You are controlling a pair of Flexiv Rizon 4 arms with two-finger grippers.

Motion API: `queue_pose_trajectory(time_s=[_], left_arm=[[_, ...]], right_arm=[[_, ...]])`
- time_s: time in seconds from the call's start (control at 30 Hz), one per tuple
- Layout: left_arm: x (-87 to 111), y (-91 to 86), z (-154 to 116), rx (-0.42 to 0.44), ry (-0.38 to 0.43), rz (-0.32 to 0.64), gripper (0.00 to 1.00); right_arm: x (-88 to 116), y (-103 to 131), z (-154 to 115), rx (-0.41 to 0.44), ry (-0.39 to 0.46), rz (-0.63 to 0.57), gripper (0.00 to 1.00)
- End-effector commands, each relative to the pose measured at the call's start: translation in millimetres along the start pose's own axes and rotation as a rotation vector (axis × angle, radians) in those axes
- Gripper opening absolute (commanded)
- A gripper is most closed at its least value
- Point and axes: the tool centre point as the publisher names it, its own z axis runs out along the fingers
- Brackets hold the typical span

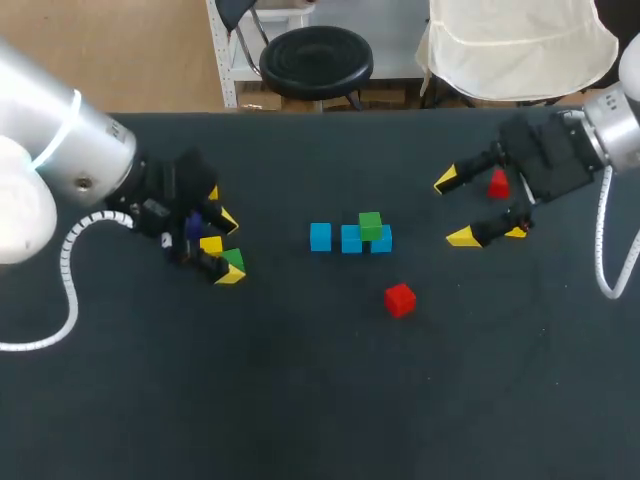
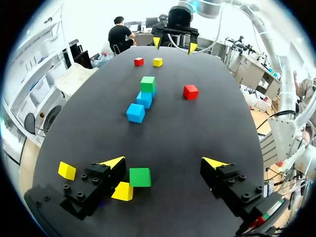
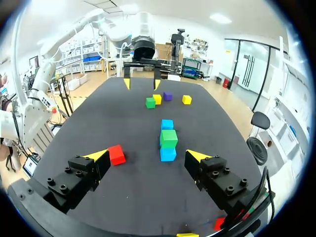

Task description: Place the blue cubes, place green cubes on the blue cubes, place the yellow cubes on the green cubes, then place the red cubes on the yellow cubes, and place purple cube on the red cubes.

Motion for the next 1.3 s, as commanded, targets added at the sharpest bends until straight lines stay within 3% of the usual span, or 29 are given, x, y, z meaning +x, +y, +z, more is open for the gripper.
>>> queue_pose_trajectory(time_s=[0.03, 0.37, 0.6, 0.83, 1.3], left_arm=[[-1.1, 2.2, 1.1, 0.004, 0.006, 0.000, 1.00], [-1.1, 2.2, 1.1, 0.004, 0.006, 0.000, 1.00], [-18.3, 16.8, 10.0, 0.011, 0.002, 0.087, 1.00], [-8.7, 28.0, 18.6, 0.048, 0.057, 0.067, 1.00], [18.6, 18.9, 16.6, -0.049, 0.159, -0.032, 1.00]], right_arm=[[0.5, -0.6, 0.4, -0.001, -0.003, -0.001, 1.00], [0.5, -0.6, 0.4, -0.001, -0.003, -0.001, 1.00], [0.5, -0.6, 0.4, -0.001, -0.003, -0.001, 1.00], [0.5, -0.6, 0.4, -0.001, -0.003, -0.001, 1.00], [0.5, -0.6, 0.4, -0.001, -0.003, -0.001, 1.00]])
